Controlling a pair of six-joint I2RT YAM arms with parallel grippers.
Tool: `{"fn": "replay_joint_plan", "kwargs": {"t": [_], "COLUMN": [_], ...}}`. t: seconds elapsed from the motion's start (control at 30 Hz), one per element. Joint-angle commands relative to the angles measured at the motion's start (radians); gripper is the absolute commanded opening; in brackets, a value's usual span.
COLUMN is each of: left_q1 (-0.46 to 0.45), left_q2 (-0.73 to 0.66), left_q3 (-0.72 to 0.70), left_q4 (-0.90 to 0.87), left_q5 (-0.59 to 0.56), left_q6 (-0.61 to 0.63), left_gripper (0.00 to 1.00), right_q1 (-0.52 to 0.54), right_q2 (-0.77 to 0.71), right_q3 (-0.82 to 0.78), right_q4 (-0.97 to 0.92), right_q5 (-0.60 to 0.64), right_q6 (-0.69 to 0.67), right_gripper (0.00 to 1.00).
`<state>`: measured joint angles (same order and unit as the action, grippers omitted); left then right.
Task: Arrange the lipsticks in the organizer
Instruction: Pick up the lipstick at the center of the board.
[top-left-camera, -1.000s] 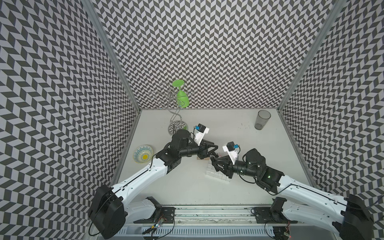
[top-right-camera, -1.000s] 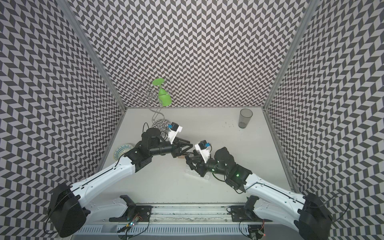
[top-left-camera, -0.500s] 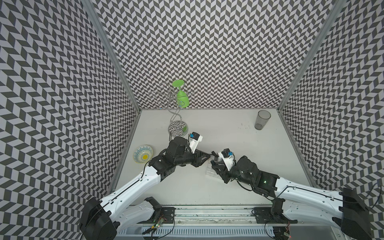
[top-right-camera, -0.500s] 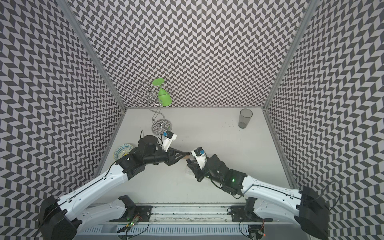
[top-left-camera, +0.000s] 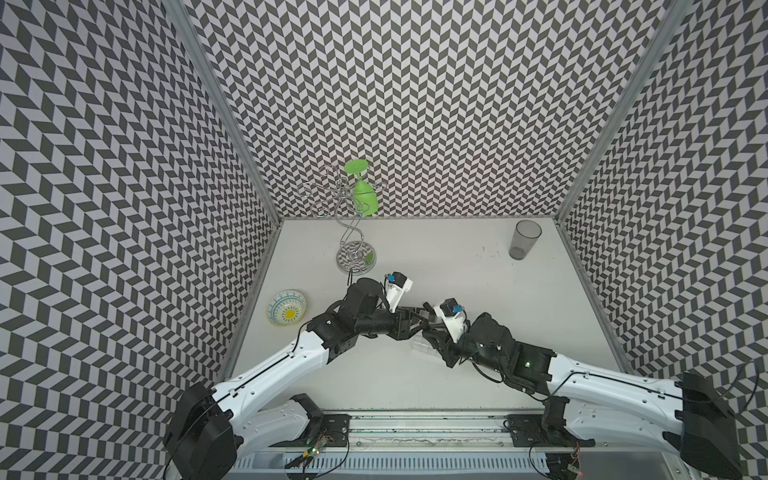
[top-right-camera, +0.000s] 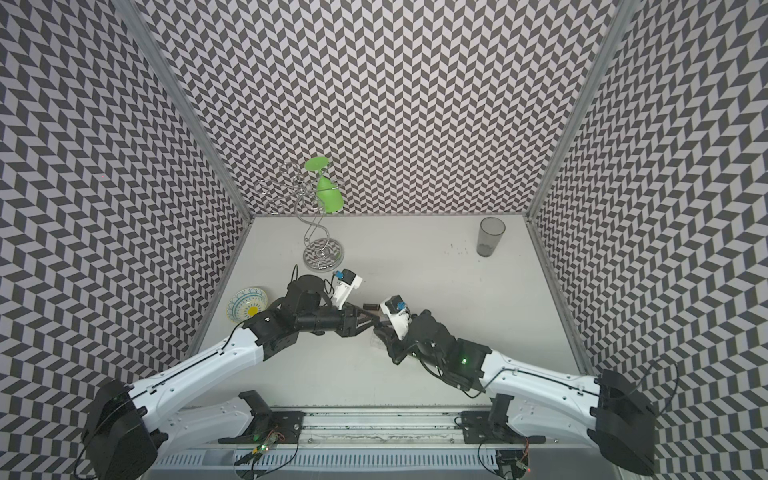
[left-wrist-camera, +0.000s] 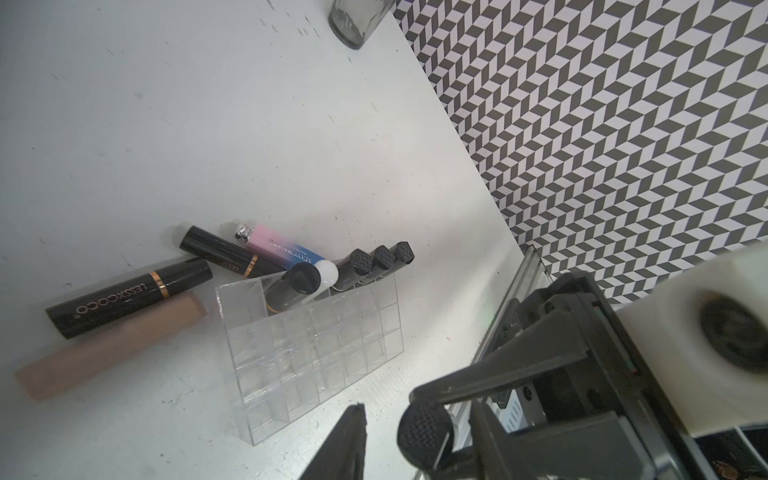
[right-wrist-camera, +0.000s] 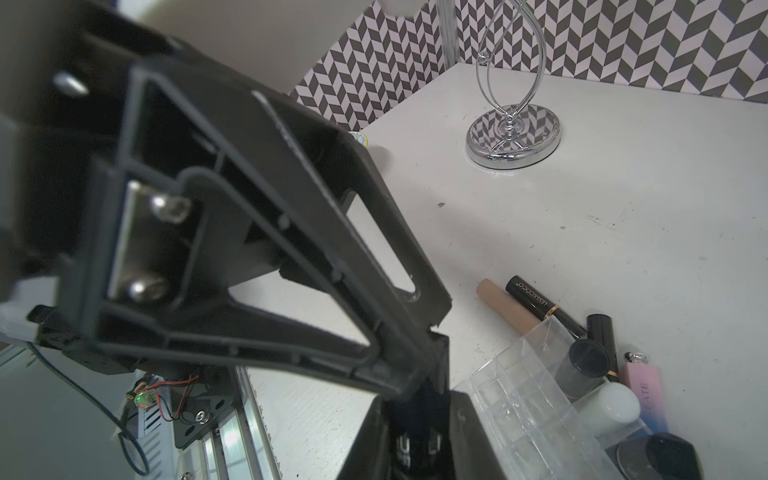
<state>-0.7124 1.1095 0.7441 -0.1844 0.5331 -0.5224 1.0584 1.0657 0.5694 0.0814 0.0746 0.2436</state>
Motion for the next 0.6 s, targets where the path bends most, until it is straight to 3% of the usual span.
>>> {"fn": "replay_joint_plan", "kwargs": {"t": [0.0,0.57], "left_q1": [-0.004,-0.004], "left_q2": [0.008,0.025], "left_q3": [-0.017,-0.035], "left_q4": [0.045,0.077], "left_q5": [0.045,0.073], "left_q6": [-0.014,-0.017], "left_gripper": [0.45,0.24], "right_q1": [0.006,0.024], "right_q2": [0.016,0.022], "right_q3": [0.029,0.039], "right_q4": [0.054,0.051], "right_q5": [0.033,0.050], "right_q6": [-0.015,-0.027], "right_gripper": [0.19,0.21]}}
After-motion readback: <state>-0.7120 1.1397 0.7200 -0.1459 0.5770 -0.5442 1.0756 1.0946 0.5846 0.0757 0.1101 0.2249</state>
